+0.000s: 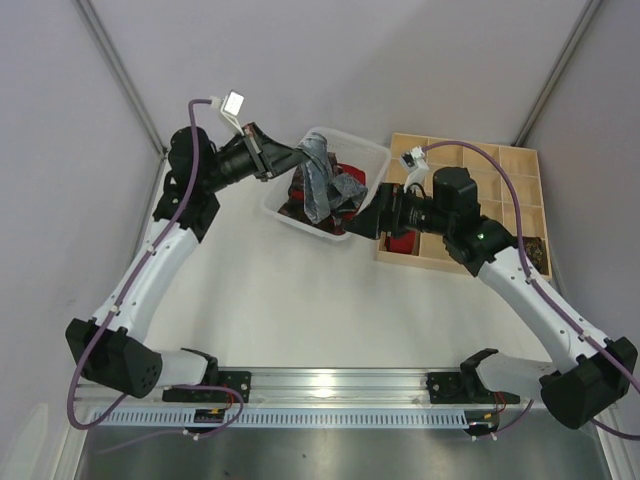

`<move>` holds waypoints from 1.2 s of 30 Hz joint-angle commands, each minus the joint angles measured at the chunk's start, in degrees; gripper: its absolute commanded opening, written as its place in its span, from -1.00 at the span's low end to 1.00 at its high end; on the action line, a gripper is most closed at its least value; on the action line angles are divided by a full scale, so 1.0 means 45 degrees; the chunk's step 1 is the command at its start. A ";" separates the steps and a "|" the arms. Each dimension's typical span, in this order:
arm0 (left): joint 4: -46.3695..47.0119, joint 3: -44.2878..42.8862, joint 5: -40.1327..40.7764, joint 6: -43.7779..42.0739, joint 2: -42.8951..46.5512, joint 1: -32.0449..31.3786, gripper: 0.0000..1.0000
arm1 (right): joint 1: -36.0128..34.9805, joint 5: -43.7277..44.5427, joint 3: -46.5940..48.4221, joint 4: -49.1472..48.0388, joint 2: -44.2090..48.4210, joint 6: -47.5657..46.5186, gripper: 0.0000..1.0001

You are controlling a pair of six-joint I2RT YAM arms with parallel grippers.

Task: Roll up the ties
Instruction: Move the tie to the center of the board

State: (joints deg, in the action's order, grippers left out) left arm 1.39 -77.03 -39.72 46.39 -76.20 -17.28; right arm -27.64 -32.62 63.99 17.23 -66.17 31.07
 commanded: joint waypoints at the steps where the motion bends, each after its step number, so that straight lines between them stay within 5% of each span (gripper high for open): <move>1: 0.0846 0.0302 -0.0840 0.0883 0.0898 0.0090 -0.99 | -0.0439 -0.0017 0.1170 -0.0275 -0.0489 -0.0497 0.81; 7: -0.1004 0.0421 -0.0062 0.0067 0.2147 0.0401 -0.99 | -0.0538 0.0823 0.1679 -0.0041 -0.1231 -0.0264 0.79; 18: -0.5791 -0.3620 0.5266 -0.3237 0.4511 0.1125 -0.99 | -0.0499 0.1702 0.0977 0.0115 -0.0901 -0.0185 0.81; 28: -0.7828 -0.6651 1.0836 -0.6049 0.6658 0.1125 -0.99 | -0.0225 0.1586 0.0059 0.0135 -0.0354 -0.0283 0.83; 33: -0.8643 -0.6884 1.0880 -0.6816 0.6937 0.1125 -0.99 | -0.0128 0.1410 -0.0312 0.0155 -0.0120 -0.0283 0.83; 36: -0.9330 -0.6244 0.8951 -0.5570 0.6545 0.1125 -0.99 | -0.0011 0.1370 -0.0722 0.0115 0.0172 -0.0244 0.84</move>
State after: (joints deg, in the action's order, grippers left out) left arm -33.76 -108.51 5.48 19.35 -42.22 -12.67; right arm -28.14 -25.93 61.73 18.96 -67.92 30.81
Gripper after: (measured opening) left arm 0.012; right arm 0.916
